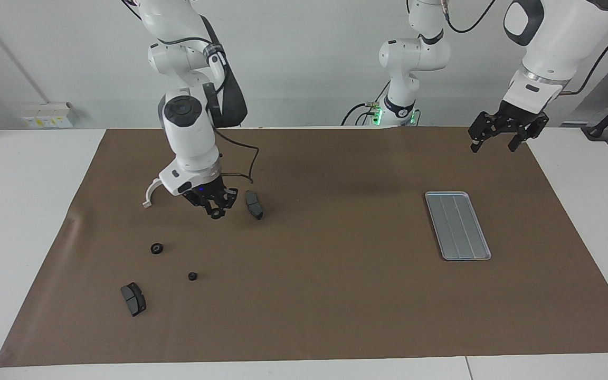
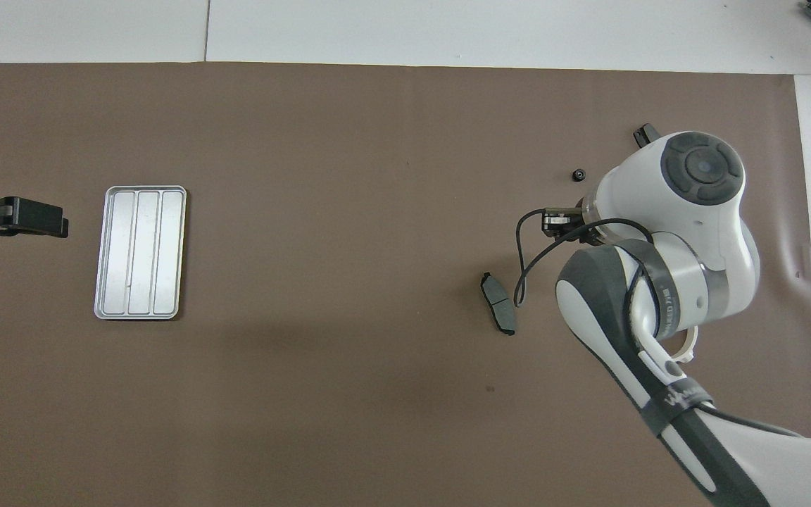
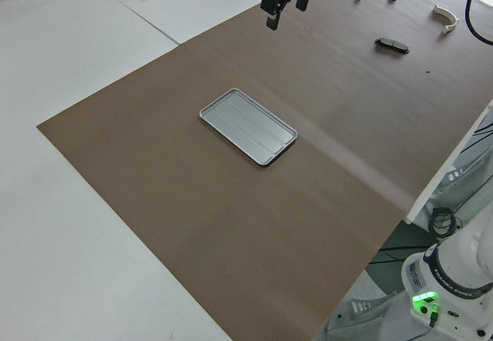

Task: Place bearing gear from tray to pile
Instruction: 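Carry the third gear with the right gripper to the other gears and release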

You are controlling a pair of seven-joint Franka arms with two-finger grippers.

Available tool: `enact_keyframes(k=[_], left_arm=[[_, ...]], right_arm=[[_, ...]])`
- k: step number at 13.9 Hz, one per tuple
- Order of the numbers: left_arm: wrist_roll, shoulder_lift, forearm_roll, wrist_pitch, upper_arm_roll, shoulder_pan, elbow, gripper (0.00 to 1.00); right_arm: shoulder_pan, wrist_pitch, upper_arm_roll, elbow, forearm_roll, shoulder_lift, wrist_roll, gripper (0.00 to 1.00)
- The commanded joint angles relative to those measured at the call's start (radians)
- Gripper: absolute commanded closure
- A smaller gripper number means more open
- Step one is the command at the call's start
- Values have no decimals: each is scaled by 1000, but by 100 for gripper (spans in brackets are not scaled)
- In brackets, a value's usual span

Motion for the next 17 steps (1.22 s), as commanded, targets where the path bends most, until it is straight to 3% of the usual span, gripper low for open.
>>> enact_keyframes(k=[1, 8, 15, 16, 17], left_arm=[[-8, -16, -10, -15, 3, -1, -4, 0], [-8, -16, -10, -15, 4, -1, -4, 0], [-8, -16, -10, -15, 3, -1, -4, 0], [-8, -16, -10, -15, 3, -1, -4, 0], [-8, -16, -10, -15, 4, -1, -4, 0]], right_arm=[[-91, 117, 17, -161, 6, -64, -139, 100], [-178, 327, 17, -321, 8, -53, -256, 100], [-168, 361, 18, -362, 52, -44, -252, 100], [-168, 361, 18, -364, 52, -44, -252, 83], [-168, 361, 18, -364, 52, -44, -250, 31]])
